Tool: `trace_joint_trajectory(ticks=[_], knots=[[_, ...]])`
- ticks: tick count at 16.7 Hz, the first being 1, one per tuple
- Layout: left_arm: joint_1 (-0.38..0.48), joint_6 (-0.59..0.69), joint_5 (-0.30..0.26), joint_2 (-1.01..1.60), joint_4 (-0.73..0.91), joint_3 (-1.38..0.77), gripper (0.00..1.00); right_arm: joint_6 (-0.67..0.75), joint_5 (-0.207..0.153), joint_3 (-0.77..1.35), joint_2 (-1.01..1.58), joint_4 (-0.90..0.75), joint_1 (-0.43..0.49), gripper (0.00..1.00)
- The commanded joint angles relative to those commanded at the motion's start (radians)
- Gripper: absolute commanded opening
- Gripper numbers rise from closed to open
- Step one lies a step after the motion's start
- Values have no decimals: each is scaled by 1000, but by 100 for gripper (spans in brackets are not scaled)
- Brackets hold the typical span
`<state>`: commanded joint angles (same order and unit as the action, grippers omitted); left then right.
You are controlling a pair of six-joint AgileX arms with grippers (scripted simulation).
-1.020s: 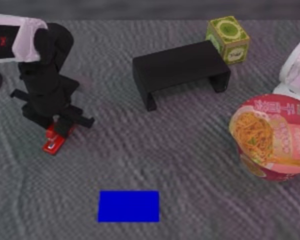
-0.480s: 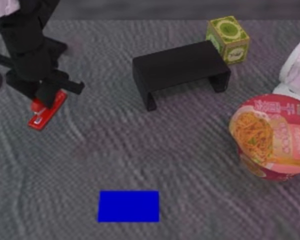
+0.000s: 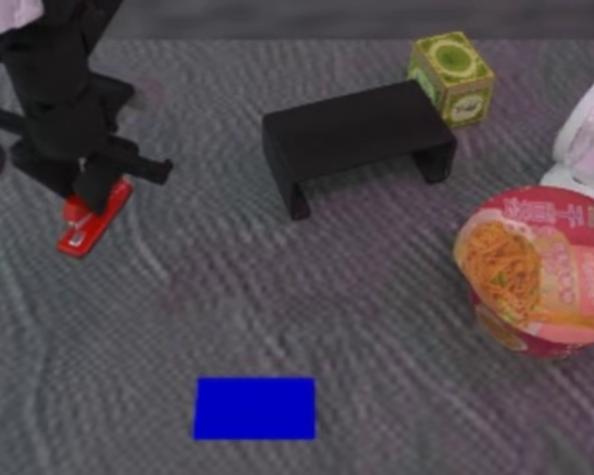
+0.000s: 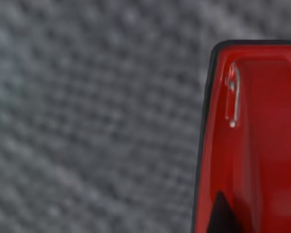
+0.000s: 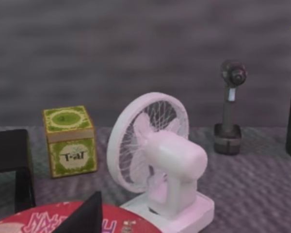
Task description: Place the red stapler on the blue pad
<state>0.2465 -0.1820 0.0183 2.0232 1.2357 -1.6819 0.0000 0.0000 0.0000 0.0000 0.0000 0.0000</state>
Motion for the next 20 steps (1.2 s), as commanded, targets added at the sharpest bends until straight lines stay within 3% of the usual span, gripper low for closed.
trace_joint_trajectory(ticks=[3,6,13,17,20], knots=[[40,155,25,-20,27,10,0,0,0,0,0,0,0,100],[93,407,54,-44,62,31,0,0,0,0,0,0,0,100],[257,1285,83,-97,126,131,0,0,0,0,0,0,0,100],[356,1787,63,-136,116,199,0,0,0,0,0,0,0,100],[423,2092,37,-169,84,238,0,0,0,0,0,0,0,100]])
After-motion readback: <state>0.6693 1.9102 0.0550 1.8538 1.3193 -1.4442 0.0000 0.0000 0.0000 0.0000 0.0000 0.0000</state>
